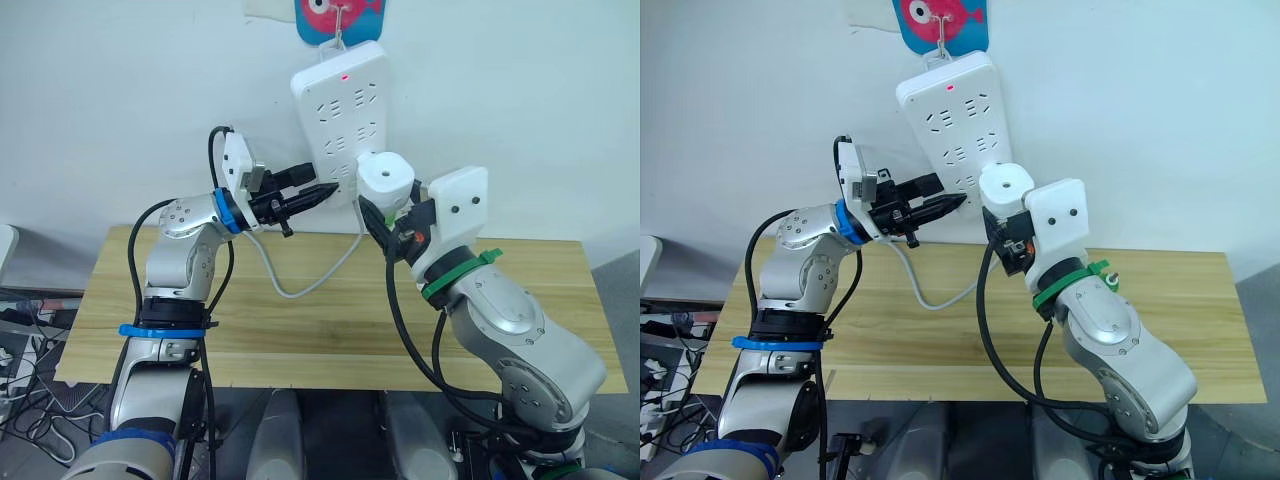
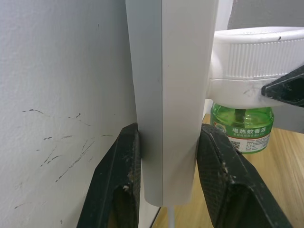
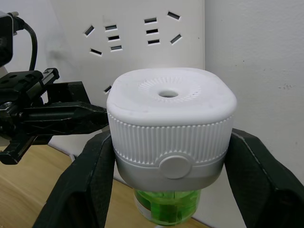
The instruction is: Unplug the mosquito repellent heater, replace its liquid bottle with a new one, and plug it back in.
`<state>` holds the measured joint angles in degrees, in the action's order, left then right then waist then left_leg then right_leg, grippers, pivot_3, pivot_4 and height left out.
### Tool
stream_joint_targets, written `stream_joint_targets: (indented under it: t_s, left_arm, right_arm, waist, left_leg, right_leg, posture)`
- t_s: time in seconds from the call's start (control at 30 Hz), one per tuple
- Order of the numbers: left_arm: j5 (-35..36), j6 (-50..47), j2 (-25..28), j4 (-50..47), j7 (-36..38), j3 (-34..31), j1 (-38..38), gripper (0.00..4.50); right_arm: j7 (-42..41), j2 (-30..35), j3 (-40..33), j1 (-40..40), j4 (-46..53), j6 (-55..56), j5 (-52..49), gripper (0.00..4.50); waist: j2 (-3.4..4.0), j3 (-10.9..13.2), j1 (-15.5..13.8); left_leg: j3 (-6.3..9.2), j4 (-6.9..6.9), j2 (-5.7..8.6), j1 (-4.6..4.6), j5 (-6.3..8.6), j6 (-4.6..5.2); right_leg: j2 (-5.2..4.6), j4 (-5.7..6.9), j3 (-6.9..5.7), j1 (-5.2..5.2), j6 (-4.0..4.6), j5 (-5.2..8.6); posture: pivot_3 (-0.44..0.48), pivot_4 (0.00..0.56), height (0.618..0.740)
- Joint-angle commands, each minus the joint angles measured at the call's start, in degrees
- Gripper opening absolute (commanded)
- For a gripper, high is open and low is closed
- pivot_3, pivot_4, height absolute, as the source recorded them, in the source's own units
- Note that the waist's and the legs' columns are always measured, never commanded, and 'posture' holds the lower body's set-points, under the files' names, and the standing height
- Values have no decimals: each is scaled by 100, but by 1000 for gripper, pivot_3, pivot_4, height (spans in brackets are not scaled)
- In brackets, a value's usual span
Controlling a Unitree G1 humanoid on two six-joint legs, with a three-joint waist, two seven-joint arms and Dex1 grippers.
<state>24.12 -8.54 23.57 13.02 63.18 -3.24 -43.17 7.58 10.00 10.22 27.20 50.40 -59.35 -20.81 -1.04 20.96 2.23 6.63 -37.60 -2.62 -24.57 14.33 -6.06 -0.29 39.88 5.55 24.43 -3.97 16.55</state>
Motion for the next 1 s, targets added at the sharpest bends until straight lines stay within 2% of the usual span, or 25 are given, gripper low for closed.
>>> stream_joint_targets:
  t_s: [0.03, 0.27, 0.67, 0.8, 0.83, 1.0]
  left_arm:
    - [127, -21, -160, -543, 472, 500, 65, 1286]
    - [63, 3, -202, -491, 466, 482, 43, 1286]
    - [-13, 61, -217, -419, 391, 462, 26, 1286]
    - [-56, 58, -212, -363, 373, 472, 17, 1286]
    - [-59, 66, -203, -361, 376, 476, 25, 1286]
    - [-95, 118, -173, -251, 360, 484, 5, 1286]
  right_arm:
    - [-11, -181, -44, 199, -349, 615, 335, 2922]
    - [-53, -349, 67, 325, -642, 775, 569, 2922]
    - [-135, -456, 1, 315, -589, 752, 671, 2922]
    - [-171, -480, -42, 275, -477, 706, 652, 4300]
    - [-199, -490, -65, 245, -408, 669, 638, 4455]
    - [-319, -479, -226, 86, 54, 372, 497, 4455]
  waist:
    - [0, 0, 13]
    - [0, 0, 59]
    - [0, 0, 66]
    - [-4, -2, -12]
    - [-13, -7, -39]
    - [-12, -7, -79]
  left_leg:
    - [0, 0, 0, 0, -1, -1]
    - [3, 1, -2, 2, -19, -7]
    - [5, 7, -2, 4, -31, -11]
    - [4, 16, 2, 4, -32, -11]
    - [8, 29, 2, 3, -32, -12]
    - [10, 100, -1, -12, -40, -28]
  right_leg:
    - [0, 1, 0, 0, 0, 0]
    - [3, 4, 1, 0, 1, -2]
    - [5, 5, 1, 0, 1, -5]
    - [2, 1, 1, 0, 1, -6]
    - [1, -7, -4, 0, 3, -6]
    - [-12, -91, -38, 1, 9, -4]
  posture:
    - [74, 348, 740]
    - [75, 350, 740]
    - [73, 352, 740]
    - [72, 355, 740]
    - [72, 355, 740]
    - [69, 354, 740]
